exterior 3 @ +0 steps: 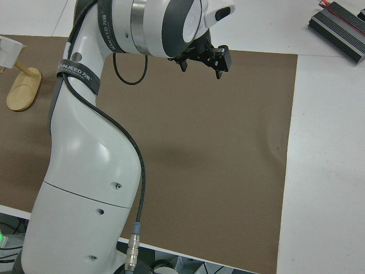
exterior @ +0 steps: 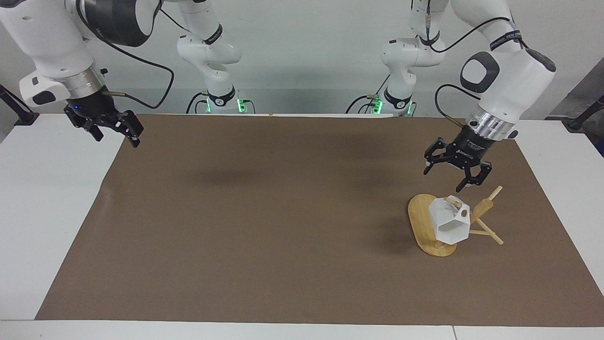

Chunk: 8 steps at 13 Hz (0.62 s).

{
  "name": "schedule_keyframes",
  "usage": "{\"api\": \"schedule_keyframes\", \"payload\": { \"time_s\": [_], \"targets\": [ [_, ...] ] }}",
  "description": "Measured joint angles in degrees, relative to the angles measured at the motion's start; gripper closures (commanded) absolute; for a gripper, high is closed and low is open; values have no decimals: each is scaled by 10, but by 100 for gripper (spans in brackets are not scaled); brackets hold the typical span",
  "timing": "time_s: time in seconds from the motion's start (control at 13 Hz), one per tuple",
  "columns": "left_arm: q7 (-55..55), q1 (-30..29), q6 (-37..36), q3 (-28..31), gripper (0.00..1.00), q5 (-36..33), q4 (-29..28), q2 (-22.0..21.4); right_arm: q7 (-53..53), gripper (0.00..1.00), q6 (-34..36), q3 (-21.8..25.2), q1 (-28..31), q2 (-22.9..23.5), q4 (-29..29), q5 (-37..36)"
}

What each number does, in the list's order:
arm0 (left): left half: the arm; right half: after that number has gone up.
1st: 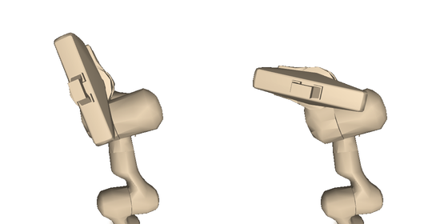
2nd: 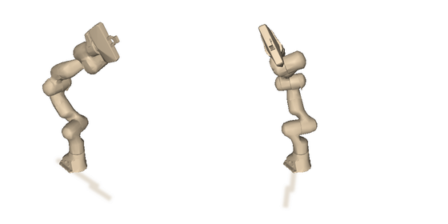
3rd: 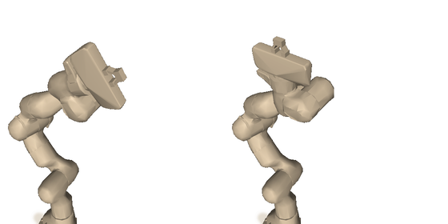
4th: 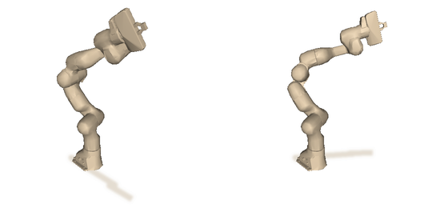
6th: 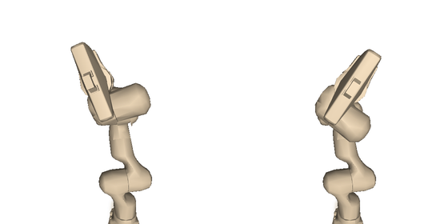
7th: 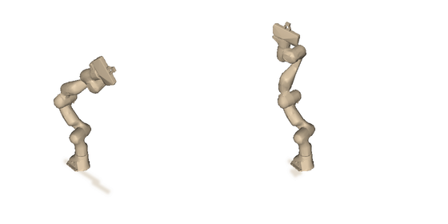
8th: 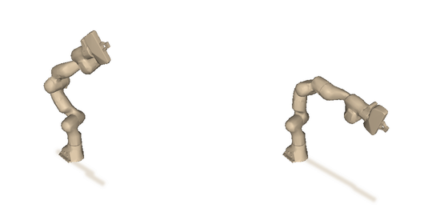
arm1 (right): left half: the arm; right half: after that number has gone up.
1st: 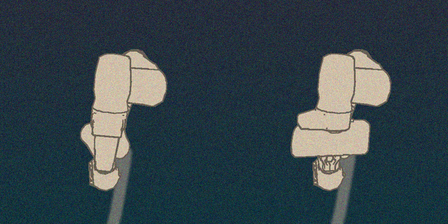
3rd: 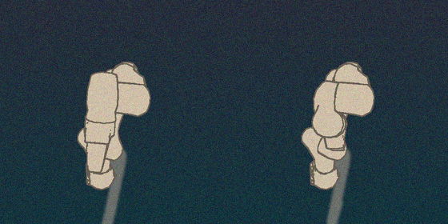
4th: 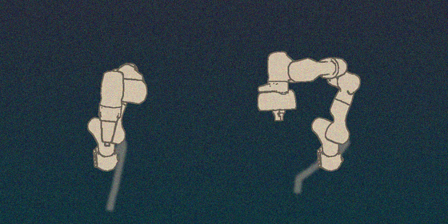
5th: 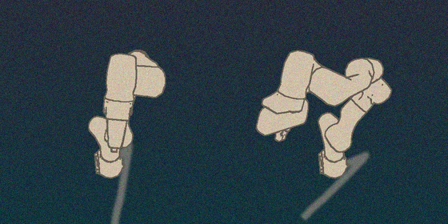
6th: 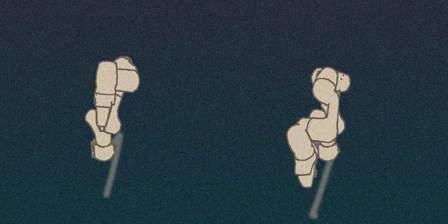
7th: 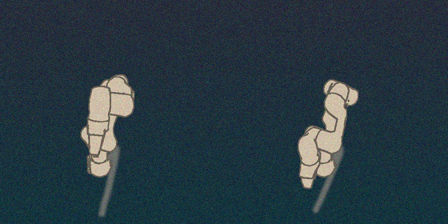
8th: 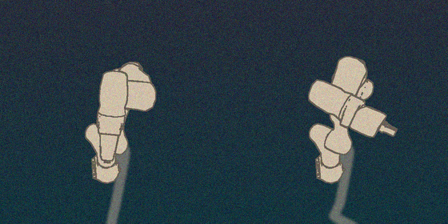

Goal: Hang cup on rack
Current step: 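Lower the cup onto a rack peg with the left gripper, then open the left gripper and draw it back from the cup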

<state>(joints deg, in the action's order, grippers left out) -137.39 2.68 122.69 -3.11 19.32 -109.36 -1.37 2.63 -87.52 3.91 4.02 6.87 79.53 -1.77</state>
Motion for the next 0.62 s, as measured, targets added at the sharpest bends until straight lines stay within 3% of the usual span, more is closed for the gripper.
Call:
{"api": "schedule_keyframes", "payload": {
  "time_s": [0.23,0.62],
  "targets": [
    [136,1,-43,-3,0,-12,0,-28,0,0,-4,2,-6,-7,23,4],
    [345,1,-74,-8,0,-27,-1,-32,0,0,-7,3,-8,-10,41,4]
  ]
}}
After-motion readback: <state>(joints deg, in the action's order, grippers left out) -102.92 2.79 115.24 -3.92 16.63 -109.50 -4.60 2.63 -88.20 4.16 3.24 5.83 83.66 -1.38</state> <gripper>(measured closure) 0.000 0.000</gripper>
